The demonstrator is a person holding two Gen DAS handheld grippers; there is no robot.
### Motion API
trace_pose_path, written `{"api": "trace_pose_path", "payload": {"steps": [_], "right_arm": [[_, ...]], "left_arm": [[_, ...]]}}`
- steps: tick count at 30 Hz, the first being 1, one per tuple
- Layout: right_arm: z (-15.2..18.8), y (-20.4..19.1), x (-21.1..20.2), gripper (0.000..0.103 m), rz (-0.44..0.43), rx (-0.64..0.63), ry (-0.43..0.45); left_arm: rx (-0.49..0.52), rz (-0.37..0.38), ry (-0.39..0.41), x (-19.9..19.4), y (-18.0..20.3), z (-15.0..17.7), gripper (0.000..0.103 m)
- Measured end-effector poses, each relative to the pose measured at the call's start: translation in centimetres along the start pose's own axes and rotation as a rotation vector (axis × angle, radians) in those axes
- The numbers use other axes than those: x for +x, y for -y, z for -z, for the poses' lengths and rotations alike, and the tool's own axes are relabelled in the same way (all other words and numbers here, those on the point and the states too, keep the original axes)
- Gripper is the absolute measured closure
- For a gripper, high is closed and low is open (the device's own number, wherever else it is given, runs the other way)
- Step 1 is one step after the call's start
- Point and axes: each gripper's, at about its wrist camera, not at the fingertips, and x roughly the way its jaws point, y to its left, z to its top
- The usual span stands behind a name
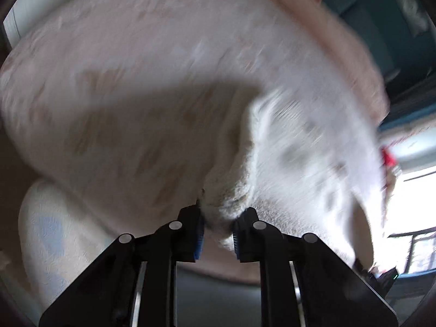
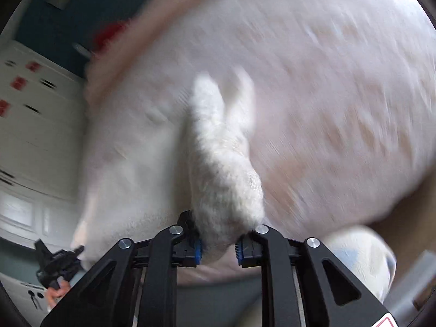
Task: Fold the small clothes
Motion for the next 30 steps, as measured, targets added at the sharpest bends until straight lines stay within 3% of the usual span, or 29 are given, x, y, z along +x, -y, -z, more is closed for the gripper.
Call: {"api": "trace_pose_path", "payload": {"steps": [2,4,5,8,9,10,12,14,17,18,21,22,23,24,28,30], "right_arm": [[0.4,1.1,-0.1,0.067,-0.022,0.049,0.011],[0.0,0.9,-2.7,0.067,-0.012,0.035,0.083],[-0.1,0.4,-3.7,0.060,0.009,0.009,0.112],[-2.0,-2.1,-6.8,0.037,0.102,-0.120,0.234],[-3.2,-3.3,-6.8,0.036,0.100,-0.159,0.251],[-4.6,-4.7,-6.3,0.036,0.088,-0.194,0.257],[-6.8,-7.0,-4.6,0.033,0.082,-0.244,0.249],[-8.5,-8.9,-2.1,0.032,0.108,-0.301,0.236],[-10.0,-10.7,1.8,0.032,0.152,-0.338,0.188],[-10.9,-10.9,3.5,0.032,0.169,-0.334,0.160],[-11.9,-10.5,6.5,0.039,0.166,-0.307,0.110],[-12.0,-10.4,7.1,0.071,0.146,-0.298,0.089],[-12.2,-10.4,7.1,0.093,0.131,-0.285,0.079],[-12.3,-10.5,6.3,0.093,0.089,-0.274,0.097],[-12.7,-10.9,0.6,0.095,0.010,-0.263,0.259],[-13.4,-9.7,0.2,0.096,0.022,-0.232,0.279]], "left_arm": [[0.014,-0.039,-0.030,2.0,-0.5,1.4,0.083],[0.000,-0.014,0.026,0.9,-0.6,1.9,0.080],[0.008,-0.012,0.053,0.0,-0.4,1.9,0.080],[0.105,-0.042,0.195,-3.5,2.2,0.0,0.059],[0.130,-0.052,0.229,-3.8,3.0,-0.8,0.047],[0.152,-0.058,0.252,-4.0,3.9,-1.6,0.042],[0.186,-0.039,0.260,-3.0,6.0,-3.9,0.041],[0.206,-0.016,0.224,-0.3,8.0,-6.2,0.033],[0.197,-0.033,0.159,4.1,9.4,-8.6,0.033],[0.203,-0.035,0.141,4.8,9.0,-8.7,0.034],[0.235,-0.099,0.084,7.7,9.4,-9.7,0.056],[0.249,-0.114,0.074,8.2,9.6,-9.8,0.073],[0.262,-0.125,0.075,8.5,9.7,-9.9,0.083],[0.268,-0.116,0.080,8.3,9.8,-10.1,0.095],[0.293,-0.047,0.159,4.9,10.8,-10.9,0.096],[0.279,-0.041,0.186,4.1,11.0,-11.7,0.096]]}}
